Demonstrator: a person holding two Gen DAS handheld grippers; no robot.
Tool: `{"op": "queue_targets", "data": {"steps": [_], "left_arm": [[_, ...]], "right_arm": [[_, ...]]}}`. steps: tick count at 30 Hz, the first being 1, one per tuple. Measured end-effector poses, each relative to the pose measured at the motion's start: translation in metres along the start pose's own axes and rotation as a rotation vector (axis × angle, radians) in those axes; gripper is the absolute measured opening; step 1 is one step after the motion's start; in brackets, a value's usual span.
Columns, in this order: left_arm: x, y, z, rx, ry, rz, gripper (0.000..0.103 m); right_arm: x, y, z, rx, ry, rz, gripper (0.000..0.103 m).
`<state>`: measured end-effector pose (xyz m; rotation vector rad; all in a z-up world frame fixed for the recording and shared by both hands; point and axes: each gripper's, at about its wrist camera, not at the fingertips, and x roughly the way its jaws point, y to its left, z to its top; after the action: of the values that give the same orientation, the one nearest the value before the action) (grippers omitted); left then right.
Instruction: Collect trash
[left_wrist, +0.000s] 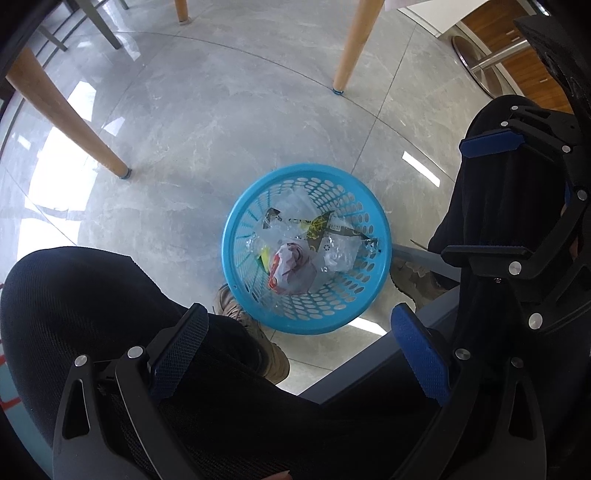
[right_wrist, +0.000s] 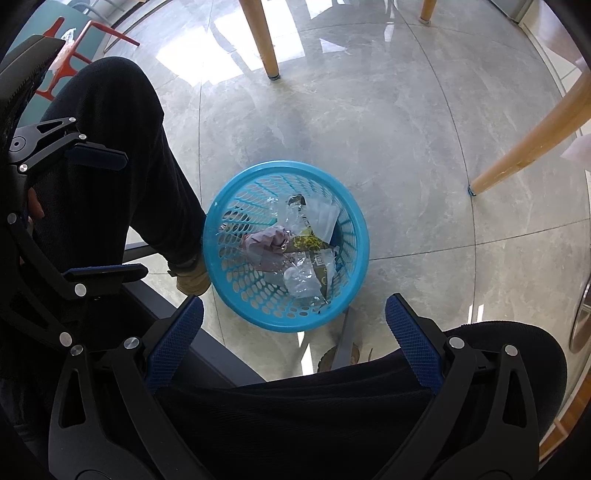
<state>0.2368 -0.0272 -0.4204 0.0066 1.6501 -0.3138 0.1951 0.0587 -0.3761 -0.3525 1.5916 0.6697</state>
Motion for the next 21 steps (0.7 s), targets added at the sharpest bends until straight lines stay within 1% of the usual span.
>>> {"op": "queue_targets", "data": {"steps": [3,9,21], "left_arm": [[0.0016,-0.0004,-0.0006,-0.004,0.006,0.018,0.097],[0.0004,0.0004,-0.0008,0.000,0.008,0.030,0.097],[0.0011,0.0006,-0.0014,-0.002,0.007,0.029,0.097]], "right_arm": [[0.0001,-0.0008,0.0002,0.007,0.003,0.007,0.094],[-0.0022,-0.0071,-0.0012,0.028,-0.002,0.023,0.094],[0.0000,-0.0069,-0.0028,0.027,0.000,0.016,0.094]]}}
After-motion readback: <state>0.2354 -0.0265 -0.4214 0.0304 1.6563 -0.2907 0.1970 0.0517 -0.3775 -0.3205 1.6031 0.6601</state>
